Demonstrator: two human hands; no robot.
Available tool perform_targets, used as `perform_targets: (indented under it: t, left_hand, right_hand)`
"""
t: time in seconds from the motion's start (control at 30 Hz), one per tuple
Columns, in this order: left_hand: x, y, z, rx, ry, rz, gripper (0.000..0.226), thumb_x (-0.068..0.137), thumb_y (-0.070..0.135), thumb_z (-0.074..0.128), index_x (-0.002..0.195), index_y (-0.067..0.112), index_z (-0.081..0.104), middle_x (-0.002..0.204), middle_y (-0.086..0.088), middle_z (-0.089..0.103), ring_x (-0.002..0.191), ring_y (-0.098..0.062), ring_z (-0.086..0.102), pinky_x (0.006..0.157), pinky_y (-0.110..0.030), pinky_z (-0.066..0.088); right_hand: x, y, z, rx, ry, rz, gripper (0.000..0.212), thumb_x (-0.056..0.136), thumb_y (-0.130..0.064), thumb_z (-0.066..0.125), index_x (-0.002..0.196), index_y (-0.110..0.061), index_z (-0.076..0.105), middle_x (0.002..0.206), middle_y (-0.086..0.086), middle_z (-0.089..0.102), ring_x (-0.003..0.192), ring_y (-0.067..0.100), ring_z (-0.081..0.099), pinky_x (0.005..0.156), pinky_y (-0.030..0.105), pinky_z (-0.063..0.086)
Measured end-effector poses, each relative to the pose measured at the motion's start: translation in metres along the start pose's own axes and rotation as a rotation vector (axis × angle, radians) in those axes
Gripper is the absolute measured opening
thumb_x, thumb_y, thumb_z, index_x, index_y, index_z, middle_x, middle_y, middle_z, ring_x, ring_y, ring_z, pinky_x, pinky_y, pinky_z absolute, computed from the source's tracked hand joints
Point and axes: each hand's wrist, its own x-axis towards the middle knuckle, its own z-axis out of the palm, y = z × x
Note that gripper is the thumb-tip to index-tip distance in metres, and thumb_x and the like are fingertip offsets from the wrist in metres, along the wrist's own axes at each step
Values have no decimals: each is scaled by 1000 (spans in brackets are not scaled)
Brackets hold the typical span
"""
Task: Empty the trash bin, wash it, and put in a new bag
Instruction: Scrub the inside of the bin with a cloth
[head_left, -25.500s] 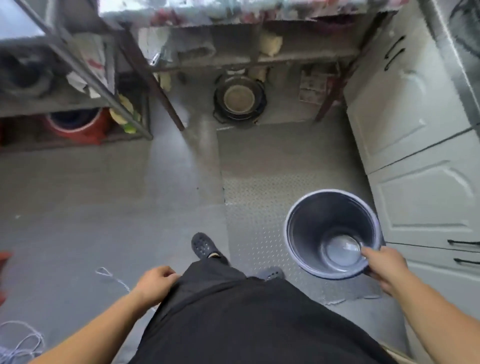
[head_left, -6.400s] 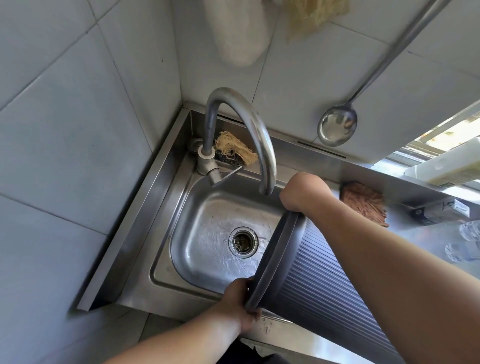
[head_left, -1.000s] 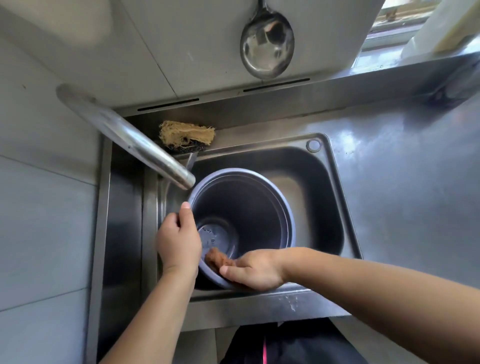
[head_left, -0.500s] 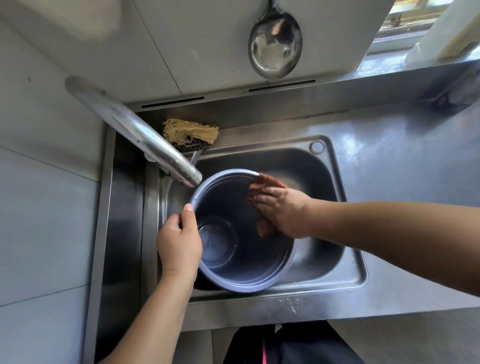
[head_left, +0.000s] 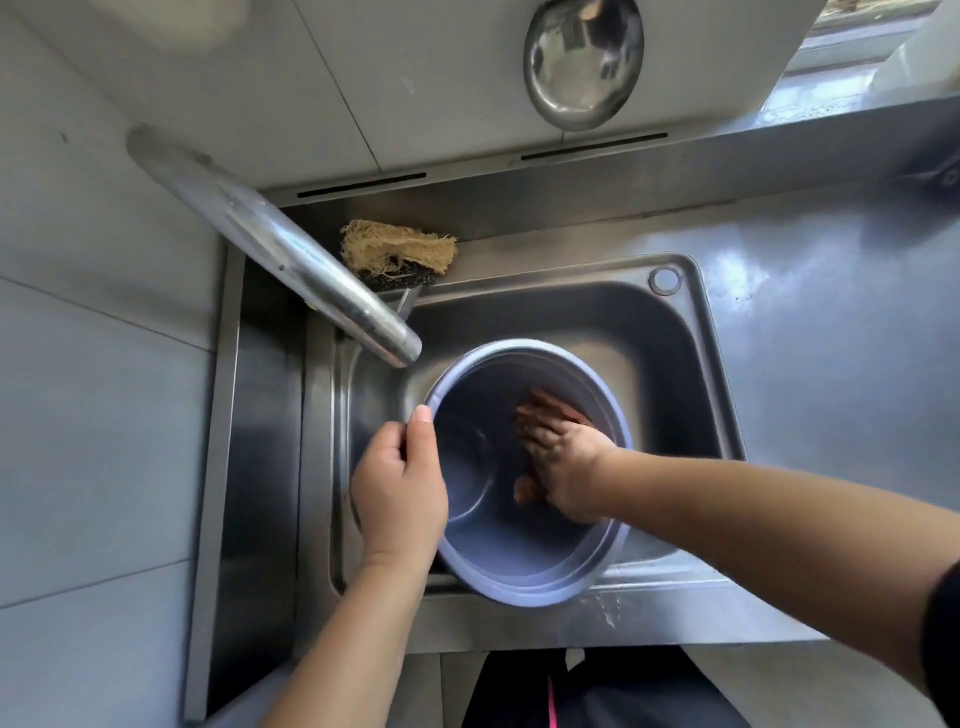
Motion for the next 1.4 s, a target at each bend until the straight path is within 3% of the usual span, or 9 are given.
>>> perform_targets:
  t: [0.37,0.57,0.7,0.77,0.83,1.07,1.17,1.23,1.4]
  left_hand:
    - [-7,-15,-10,62,-1,147,50,101,38,49,58,18,31,52,9,42,50,-6,39,48,-16,33]
    - [-1,-32,-17,59,49,108,51,98,45,44,63,7,44,55,-2,46,52,-3,43,51,-14,36]
    - [1,-38,-20,26,57,47,53,89,59,40,64,14,48,58,-1,53,54,-5,47,54,-26,40]
    - [2,-41,-21,-6,65,27,52,88,62,40,65,16,49,60,5,57,55,-4,48,55,-29,40]
    - [1,-41,-20,-18,68,15,49,87,63,40,63,22,49,60,12,58,54,-3,48,55,-30,40]
    - [-2,-40,-19,-23,61,36,45,88,63,40,60,30,51,57,13,56,51,-3,46,52,-29,36]
    - [-3,-40,-20,-12,48,47,47,88,64,39,63,27,52,59,12,57,53,-4,47,51,-29,36]
    - [-1,-41,-21,-3,51,49,48,88,64,39,63,24,50,58,11,55,52,-6,45,51,-31,36]
    - [-2,-40,-22,-34,62,18,56,87,63,40,60,15,44,55,8,51,51,-8,42,52,-34,37]
  right_hand:
    - [85,-96,42,637,-295,297,92,84,-71,8,155,-13,-7,166,11,-8,150,30,-18,111,53,-28]
    - [110,-122,13,1167,-413,126,60,93,-47,36,149,-27,34,157,7,33,144,27,29,115,49,18]
    - [110,-136,-18,1788,-548,282,35,94,-49,39,95,-24,63,96,4,62,82,21,58,73,30,42]
    - [108,-138,-29,2046,-603,410,41,89,-55,43,62,-25,47,58,-1,46,47,14,38,47,23,25]
    - [109,-135,-38,2252,-595,472,48,88,-54,46,51,-25,37,48,-3,35,39,13,25,38,21,14]
    - [106,-112,-61,3032,-423,570,48,91,-52,52,60,-17,67,63,1,68,50,17,64,49,21,50]
    - [96,-99,-59,3208,-241,605,51,93,-48,48,116,-11,73,117,10,72,111,26,66,102,38,49]
    - [89,-90,-57,3266,-137,568,56,93,-47,43,127,-8,66,130,17,65,125,35,56,115,48,35]
    - [70,-66,-48,3256,363,724,40,93,-29,45,108,-9,76,108,15,75,103,33,70,93,44,54]
